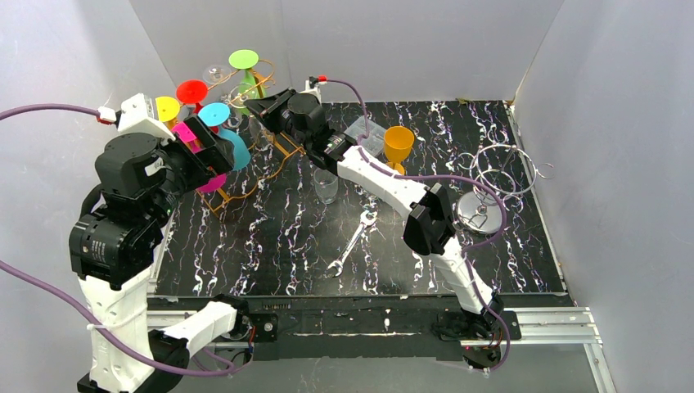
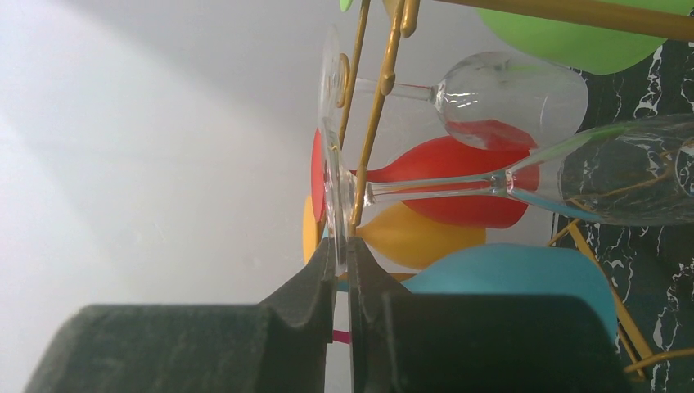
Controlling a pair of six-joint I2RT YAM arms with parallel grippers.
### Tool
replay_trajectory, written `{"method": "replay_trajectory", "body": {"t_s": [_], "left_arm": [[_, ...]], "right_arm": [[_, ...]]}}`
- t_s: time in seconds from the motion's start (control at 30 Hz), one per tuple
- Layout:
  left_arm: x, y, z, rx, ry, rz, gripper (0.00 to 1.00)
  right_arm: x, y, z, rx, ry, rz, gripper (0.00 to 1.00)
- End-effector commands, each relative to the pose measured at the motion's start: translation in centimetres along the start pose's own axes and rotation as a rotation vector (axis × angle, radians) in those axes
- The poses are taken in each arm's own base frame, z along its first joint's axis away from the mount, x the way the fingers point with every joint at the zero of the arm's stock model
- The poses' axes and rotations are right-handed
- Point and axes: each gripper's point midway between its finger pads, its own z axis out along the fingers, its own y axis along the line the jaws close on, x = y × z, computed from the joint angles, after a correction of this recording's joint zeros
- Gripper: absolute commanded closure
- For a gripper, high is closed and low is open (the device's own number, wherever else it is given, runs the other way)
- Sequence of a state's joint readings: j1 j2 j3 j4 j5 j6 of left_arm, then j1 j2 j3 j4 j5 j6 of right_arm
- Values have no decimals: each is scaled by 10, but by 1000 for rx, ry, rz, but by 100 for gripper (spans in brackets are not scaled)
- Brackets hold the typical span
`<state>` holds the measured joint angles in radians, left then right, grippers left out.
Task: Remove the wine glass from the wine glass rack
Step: Pick up the wine glass from the wine rack.
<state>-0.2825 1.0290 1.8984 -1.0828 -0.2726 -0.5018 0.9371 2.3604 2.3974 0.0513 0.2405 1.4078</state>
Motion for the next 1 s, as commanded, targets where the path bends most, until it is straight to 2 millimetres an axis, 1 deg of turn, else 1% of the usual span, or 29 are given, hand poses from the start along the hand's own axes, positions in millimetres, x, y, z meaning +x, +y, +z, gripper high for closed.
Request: {"method": "replay_trajectory", "body": {"t_s": [0.0,0.23,0.47,0.97], "left_arm": [[-4,-1,-1,7,-20,-12,2],[-3,-1,0,8,-23,-15,2],[-2,-1,0,9,-25,-17,2],[0,0,-1,15,-28,-28,2]], "right_arm": [[-24,79,-26,-144,-51,28,99],[-25,86,-31,-153,-53,23,99],[-24,86,-35,-149,-42,25,99],[-8,75,-35,-124,32,38,99]]}}
